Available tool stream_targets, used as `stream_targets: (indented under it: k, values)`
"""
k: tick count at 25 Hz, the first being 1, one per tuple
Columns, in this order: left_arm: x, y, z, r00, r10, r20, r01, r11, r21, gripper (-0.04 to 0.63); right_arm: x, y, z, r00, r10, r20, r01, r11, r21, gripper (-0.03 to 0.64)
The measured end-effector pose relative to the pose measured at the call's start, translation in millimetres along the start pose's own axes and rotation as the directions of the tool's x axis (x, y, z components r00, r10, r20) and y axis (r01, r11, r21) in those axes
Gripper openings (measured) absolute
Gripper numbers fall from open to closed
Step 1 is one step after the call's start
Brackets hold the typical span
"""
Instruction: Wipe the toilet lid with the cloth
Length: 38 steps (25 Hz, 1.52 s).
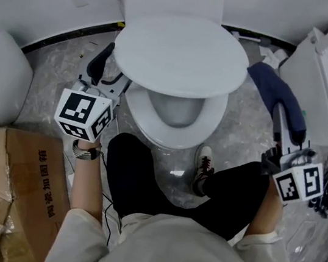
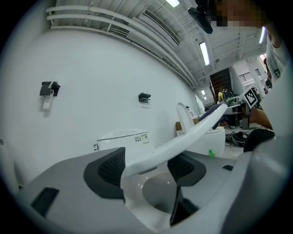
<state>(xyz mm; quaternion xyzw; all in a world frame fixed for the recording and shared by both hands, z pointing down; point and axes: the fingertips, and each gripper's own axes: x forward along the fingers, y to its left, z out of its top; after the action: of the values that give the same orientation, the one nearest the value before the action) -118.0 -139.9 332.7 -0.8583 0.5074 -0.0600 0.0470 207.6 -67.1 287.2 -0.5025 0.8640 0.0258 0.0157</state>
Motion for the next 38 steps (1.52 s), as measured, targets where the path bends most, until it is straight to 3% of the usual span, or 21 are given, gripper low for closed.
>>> stream_targets:
  k: [5, 18, 28, 38]
  values:
    - [11.8, 6.2, 18.6, 1.000, -0.021, 0.014, 0.021, 1.000, 0.023, 0.252, 4.5, 6.1, -2.8, 1.000, 0.021, -0.013, -0.021, 1.000, 0.004, 0.086]
    - [51.8, 43.8, 65.7, 0.997, -0.038, 0.069, 0.036, 0.999, 0.036, 0.216, 45.4, 21.4, -8.5, 0.991, 0.124, -0.041, -0.124, 0.992, 0.002, 0.086]
    - [91.9, 84.3, 94.4, 0.992, -0.001, 0.124, 0.002, 1.000, -0.004, 0.212, 79.3, 17.4, -18.7, 0.988, 0.141, -0.069, -0.140, 0.990, 0.019, 0.086]
    - [147.8, 132.4, 109.2, 0.994, 0.027, 0.105, -0.020, 0.998, -0.067, 0.210, 137.1, 15.1, 1.6, 0.979, 0.202, -0.038, -0.202, 0.979, -0.014, 0.086]
